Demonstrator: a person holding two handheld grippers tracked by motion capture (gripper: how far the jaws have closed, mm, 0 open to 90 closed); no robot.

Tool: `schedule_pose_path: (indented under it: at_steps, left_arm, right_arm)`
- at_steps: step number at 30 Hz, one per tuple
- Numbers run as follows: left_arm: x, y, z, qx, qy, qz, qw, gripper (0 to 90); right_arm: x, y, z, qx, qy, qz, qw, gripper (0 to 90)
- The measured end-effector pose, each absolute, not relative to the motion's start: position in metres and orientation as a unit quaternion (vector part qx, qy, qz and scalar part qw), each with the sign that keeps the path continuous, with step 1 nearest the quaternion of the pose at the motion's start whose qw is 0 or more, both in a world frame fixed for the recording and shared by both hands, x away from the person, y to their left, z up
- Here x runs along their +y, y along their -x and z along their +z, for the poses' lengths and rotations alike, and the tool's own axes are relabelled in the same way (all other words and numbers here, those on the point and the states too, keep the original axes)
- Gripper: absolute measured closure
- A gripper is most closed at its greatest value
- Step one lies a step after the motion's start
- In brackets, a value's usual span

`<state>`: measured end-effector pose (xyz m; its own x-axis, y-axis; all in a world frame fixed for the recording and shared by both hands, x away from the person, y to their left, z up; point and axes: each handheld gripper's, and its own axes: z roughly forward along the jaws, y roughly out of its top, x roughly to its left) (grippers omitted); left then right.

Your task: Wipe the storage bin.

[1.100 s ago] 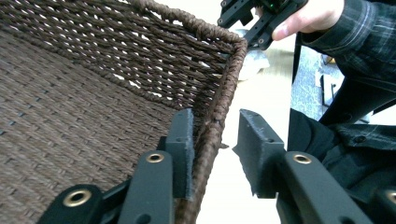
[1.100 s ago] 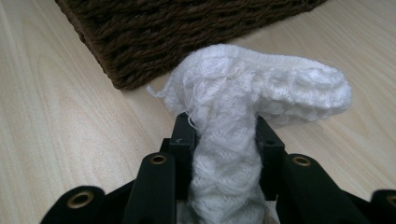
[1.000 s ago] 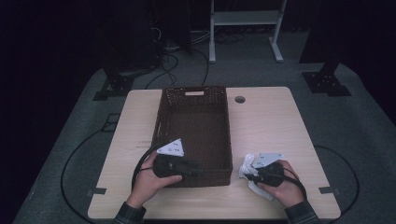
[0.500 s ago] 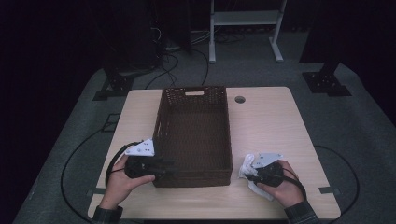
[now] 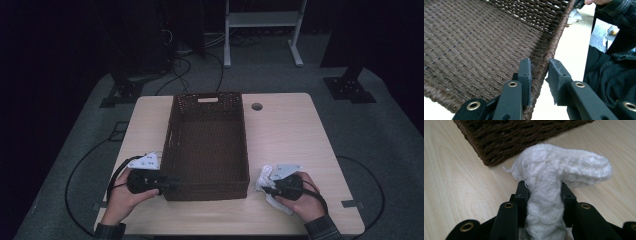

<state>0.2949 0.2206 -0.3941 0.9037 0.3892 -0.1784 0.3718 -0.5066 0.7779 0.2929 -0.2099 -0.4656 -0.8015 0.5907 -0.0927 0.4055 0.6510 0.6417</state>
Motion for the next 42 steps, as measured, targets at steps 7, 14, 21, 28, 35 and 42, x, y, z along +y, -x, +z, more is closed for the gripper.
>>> schedule_pose_path:
  at_steps: [7,14,21,28,35,42]
  left_arm:
    - [0.204,-0.297,-0.398,0.214,-0.863,0.009,0.458,74.5]
    - [0.188,-0.301,-0.401,0.218,-0.857,0.001,0.466,75.7]
    - [0.166,-0.305,-0.402,0.217,-0.857,0.000,0.468,76.6]
    - [0.138,-0.310,-0.404,0.212,-0.863,0.011,0.458,76.4]
    - [0.117,-0.313,-0.406,0.220,-0.864,0.027,0.452,78.6]
    - [0.094,-0.320,-0.405,0.233,-0.865,0.039,0.444,78.0]
  right_arm:
    - [-0.211,-0.293,-0.465,0.895,-0.282,0.312,0.149,66.9]
    - [-0.213,-0.294,-0.465,0.894,-0.283,0.312,0.151,66.9]
    - [-0.218,-0.293,-0.463,0.893,-0.290,0.307,0.156,66.9]
    - [-0.227,-0.293,-0.462,0.889,-0.302,0.304,0.161,66.9]
    - [-0.238,-0.293,-0.461,0.880,-0.321,0.307,0.167,66.9]
    - [-0.242,-0.296,-0.464,0.876,-0.331,0.308,0.167,66.8]
